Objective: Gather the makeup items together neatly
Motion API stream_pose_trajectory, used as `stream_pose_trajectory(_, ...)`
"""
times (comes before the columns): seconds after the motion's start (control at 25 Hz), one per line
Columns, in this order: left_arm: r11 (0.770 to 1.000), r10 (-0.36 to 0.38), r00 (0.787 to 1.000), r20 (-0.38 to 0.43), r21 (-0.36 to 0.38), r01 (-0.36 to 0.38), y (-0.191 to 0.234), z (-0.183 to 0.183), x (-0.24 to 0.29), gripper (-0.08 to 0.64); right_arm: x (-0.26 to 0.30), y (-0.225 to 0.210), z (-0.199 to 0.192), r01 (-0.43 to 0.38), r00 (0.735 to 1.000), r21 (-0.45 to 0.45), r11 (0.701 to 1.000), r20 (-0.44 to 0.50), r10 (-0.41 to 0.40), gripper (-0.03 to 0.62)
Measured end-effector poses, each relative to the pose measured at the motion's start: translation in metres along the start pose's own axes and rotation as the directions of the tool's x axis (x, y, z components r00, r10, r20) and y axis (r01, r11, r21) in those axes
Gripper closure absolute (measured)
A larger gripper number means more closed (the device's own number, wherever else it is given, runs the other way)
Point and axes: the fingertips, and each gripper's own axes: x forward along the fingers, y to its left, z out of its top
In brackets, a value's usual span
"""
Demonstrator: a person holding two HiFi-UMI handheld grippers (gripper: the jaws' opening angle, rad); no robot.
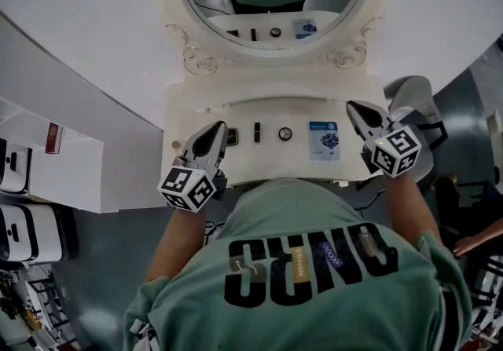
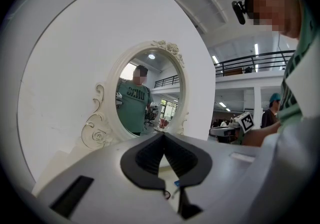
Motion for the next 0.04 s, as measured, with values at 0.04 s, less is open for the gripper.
stream_pose_trajectory(0.04,1.0,0.001,1.0,0.001,0.0,-0.001,0.0002,0.0,-0.0006,0.551,-0.0001,0.0003,0.0002,-0.001,1.0,-0.001,1.0,0.001,0.001,0.598)
